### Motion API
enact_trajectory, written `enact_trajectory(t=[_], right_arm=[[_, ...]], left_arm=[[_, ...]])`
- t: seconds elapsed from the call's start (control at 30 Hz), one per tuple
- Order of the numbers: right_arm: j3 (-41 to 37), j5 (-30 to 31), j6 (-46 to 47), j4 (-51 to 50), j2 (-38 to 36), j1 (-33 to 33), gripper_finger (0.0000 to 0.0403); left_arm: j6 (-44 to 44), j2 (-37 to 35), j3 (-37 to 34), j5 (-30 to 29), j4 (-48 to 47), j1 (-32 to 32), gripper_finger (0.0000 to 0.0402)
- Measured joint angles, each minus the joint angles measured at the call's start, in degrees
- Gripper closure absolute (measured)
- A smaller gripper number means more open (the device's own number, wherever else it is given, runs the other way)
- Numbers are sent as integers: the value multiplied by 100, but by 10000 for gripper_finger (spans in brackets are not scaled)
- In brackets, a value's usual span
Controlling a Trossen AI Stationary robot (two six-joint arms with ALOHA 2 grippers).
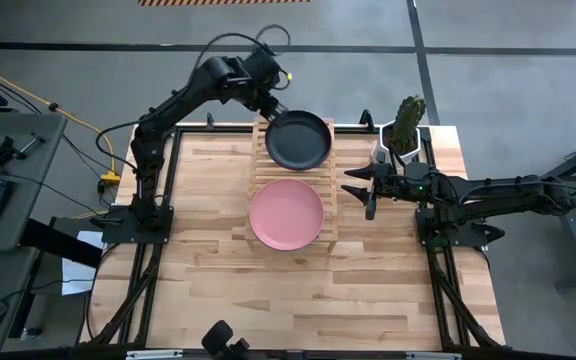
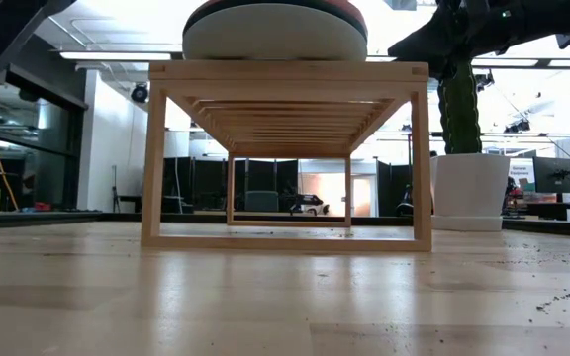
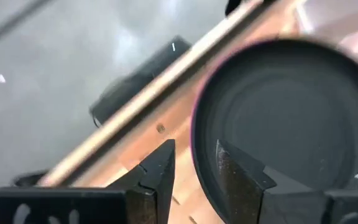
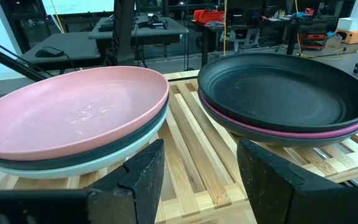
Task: Place and stack plates onto a shelf
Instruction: Return to Home Position
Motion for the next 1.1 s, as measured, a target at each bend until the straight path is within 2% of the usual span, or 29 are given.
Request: enact_trajectory(t=[0.1,0.23,0.33,0.43,0.57,0.9,1.0,1.1], right_arm=[[0,0,0,-2,1,1,217],[0,0,-2,-16,2,0,217],[0,2,-42,-15,1,1,217],[0,2,-46,-13,0,1,217],[0,2,-44,-15,1,0,217],[0,2,376,-63,2,-1,217],[0,2,575,-63,2,1,217],[0,2,581,-64,2,1,217]], left_arm=[[201,-166,304,-179,14,-18,289],[628,-698,152,-256,199,-156,289],[918,-1237,-263,-259,705,-446,289],[1134,-1912,-1054,-284,1649,-866,289],[1478,-2957,-2701,-286,3216,-1504,289],[1851,-5512,-7827,-234,7571,-2776,289],[1865,-6025,-9096,-234,8935,-3034,289],[1879,-6393,-10021,-231,9996,-3180,289]])
